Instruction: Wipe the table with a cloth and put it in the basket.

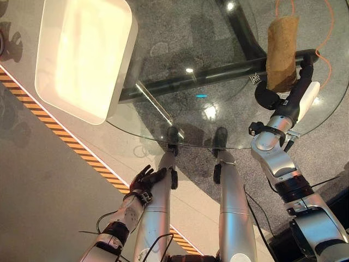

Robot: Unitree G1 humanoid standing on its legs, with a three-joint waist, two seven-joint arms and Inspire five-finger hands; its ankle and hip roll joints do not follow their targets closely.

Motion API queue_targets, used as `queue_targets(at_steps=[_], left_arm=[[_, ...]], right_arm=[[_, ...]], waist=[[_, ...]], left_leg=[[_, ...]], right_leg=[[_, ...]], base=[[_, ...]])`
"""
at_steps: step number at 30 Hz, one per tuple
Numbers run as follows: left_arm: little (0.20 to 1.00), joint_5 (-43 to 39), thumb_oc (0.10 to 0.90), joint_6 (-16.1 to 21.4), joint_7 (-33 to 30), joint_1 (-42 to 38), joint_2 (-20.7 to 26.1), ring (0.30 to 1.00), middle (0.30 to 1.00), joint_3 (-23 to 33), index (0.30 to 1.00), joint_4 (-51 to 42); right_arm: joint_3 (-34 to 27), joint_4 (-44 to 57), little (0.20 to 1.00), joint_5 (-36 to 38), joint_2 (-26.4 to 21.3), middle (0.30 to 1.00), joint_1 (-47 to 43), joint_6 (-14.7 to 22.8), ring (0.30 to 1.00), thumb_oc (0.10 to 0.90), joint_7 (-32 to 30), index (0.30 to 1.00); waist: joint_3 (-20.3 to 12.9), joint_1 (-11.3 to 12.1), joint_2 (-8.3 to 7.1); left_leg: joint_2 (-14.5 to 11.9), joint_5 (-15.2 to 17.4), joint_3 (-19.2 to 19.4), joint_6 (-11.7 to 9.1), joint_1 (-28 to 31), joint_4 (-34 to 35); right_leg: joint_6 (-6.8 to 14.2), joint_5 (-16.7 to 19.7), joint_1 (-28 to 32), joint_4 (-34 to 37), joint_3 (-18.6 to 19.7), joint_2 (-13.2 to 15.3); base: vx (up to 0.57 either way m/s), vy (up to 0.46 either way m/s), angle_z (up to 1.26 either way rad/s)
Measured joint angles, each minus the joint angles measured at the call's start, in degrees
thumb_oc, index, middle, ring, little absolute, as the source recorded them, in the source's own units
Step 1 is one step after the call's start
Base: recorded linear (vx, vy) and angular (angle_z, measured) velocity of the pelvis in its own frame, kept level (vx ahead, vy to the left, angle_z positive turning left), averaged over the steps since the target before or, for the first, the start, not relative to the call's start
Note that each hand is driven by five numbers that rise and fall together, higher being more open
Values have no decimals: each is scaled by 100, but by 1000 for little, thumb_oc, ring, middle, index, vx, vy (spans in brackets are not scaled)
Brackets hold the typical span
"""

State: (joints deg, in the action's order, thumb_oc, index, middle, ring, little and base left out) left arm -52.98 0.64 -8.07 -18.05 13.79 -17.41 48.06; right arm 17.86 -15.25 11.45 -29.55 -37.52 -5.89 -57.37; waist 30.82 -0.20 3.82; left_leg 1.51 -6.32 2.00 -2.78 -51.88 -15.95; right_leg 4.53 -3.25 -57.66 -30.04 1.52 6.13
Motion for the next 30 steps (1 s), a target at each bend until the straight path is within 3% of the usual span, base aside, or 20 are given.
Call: queue_targets(at_steps=[3, 4, 5, 6, 7, 8, 14, 30], left_arm=[[900, -20, 800, 0, 0, -6, 29, 900, 900, 1, 900, -85], [900, -25, 800, 0, 0, -12, 37, 900, 900, 1, 900, -100], [900, -26, 800, 0, 0, -22, 38, 900, 900, 0, 900, -100], [900, -26, 800, -2, 0, -24, 36, 900, 900, -3, 900, -100], [900, -26, 800, -2, 0, -24, 35, 900, 900, -3, 900, -100], [900, -27, 800, -2, 0, -24, 37, 900, 900, -3, 900, -103], [900, -39, 800, -4, 0, -38, 54, 900, 900, -3, 900, -137], [900, -51, 800, -4, 0, -43, 41, 900, 900, -4, 900, -137]], right_arm=[[-7, -3, 900, -2, -13, 900, -23, -38, 900, 800, -9, 900], [-7, -4, 697, -4, -12, 726, -32, -48, 726, 597, -34, 726], [-7, -47, 568, -3, -13, 615, -54, -71, 615, 468, -47, 615], [-6, -102, 568, -4, -13, 615, -81, -86, 615, 468, -68, 615], [-10, -181, 263, -3, -15, 354, -147, -107, 354, 163, -121, 354], [-35, -229, 200, -4, -18, 300, -190, -110, 300, 100, -144, 300], [-117, -586, 200, 21, -268, 300, -502, -132, 300, 100, -121, 300], [-98, -592, 200, 144, -264, 300, -574, -162, 300, 100, -120, 300]], waist=[[0, 1, 0], [0, -3, 0], [0, -3, -1], [-1, -2, -1], [-1, -5, -2], [-1, -7, -1], [-1, -4, -1], [-1, 20, -1]], left_leg=[[6, 12, -64, -26, -120, -24], [7, 10, -89, -29, -150, -40], [12, 10, -113, -29, -161, -64], [15, 13, -118, -32, -162, -74], [22, 19, -119, -39, -166, -91], [23, 23, -118, -43, -177, -105], [12, 21, -118, -49, -238, -111], [15, 3, -123, -25, -239, -112]], right_leg=[[-3, -3, -93, -20, -63, 8], [-15, 0, -108, -31, -89, 12], [-23, -13, -110, -51, -109, 17], [-28, -22, -111, -64, -112, 21], [-29, -34, -120, -66, -112, 28], [-32, -38, -130, -73, -112, 30], [-23, -41, -192, -73, -115, 20], [-43, -32, -185, -107, -121, 23]], base=[[9, -12, 7], [8, -10, 9], [3, -5, 8], [0, -2, 6], [0, 0, 0], [0, 0, 0], [0, 0, 0], [0, 0, 0]])
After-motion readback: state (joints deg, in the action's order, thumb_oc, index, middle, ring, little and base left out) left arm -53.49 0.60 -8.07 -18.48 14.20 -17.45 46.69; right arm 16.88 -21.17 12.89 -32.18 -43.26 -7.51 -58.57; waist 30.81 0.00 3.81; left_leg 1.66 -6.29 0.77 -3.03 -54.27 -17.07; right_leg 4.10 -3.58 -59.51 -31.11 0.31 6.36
